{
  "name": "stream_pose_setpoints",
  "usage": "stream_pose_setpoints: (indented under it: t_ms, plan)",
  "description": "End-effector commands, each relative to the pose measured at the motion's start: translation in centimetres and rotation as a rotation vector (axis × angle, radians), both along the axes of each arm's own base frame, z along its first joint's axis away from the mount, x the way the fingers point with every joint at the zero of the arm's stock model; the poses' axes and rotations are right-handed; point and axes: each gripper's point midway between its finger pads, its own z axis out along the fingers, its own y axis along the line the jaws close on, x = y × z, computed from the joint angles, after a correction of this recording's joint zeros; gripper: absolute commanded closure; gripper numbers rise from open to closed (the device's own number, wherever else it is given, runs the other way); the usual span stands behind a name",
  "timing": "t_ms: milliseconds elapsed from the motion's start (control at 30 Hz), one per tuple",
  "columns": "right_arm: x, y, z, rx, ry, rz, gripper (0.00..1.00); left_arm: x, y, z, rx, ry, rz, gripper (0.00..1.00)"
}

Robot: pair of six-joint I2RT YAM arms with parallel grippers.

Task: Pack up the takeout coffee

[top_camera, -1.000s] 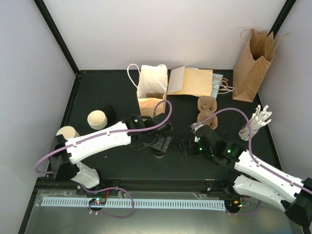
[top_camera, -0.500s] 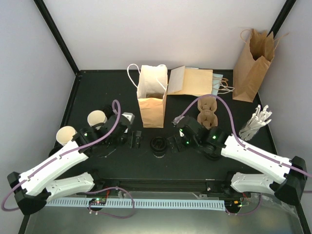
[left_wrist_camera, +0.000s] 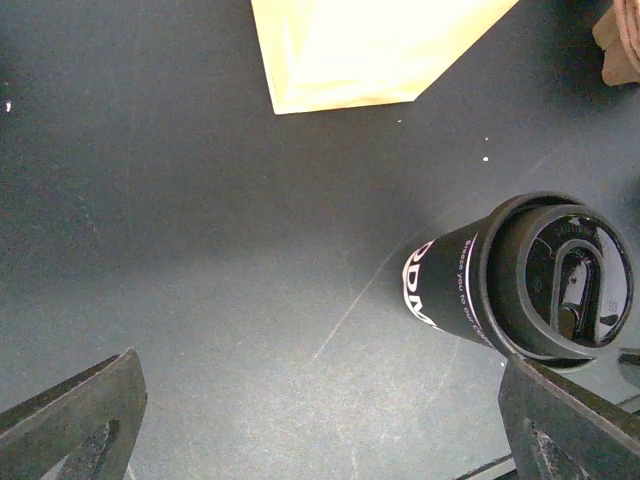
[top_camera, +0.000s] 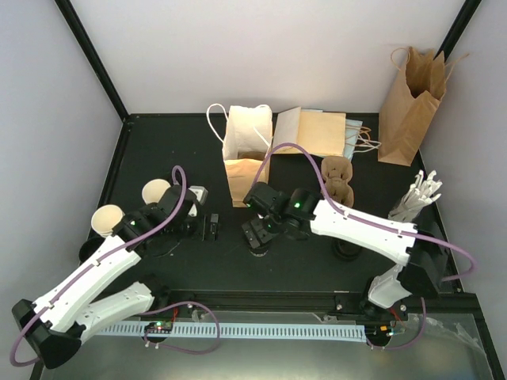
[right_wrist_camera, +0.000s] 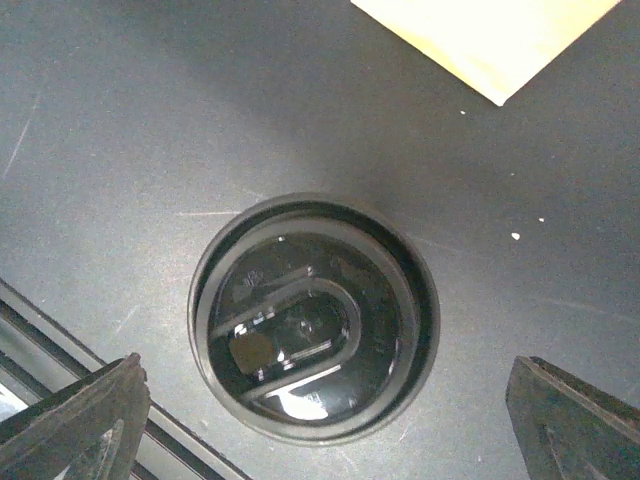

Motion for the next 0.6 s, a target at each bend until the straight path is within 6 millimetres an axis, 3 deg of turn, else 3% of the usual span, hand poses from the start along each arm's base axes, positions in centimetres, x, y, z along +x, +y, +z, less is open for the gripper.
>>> stream_pose_setpoints:
  t_ms: [0,400,567]
  plan:
    - [0.2,0.7,0.2,-0.050,0.004,-0.015,0.00,0.3,-0.2,0.7,-0.027,-0.040,-0.042,0.01]
    - [0.2,1.7,-1.7,-0.116,0.031,-0.078,0.00,0.6,0.7,0.3,-0.021,-0.044,-0.031,0.01]
    - [0.0,2.0,-2.2,-0.134,0.036,-0.081,0.05,0.7,0.8,0.4,-0.025,-0.046,-0.029,0.01]
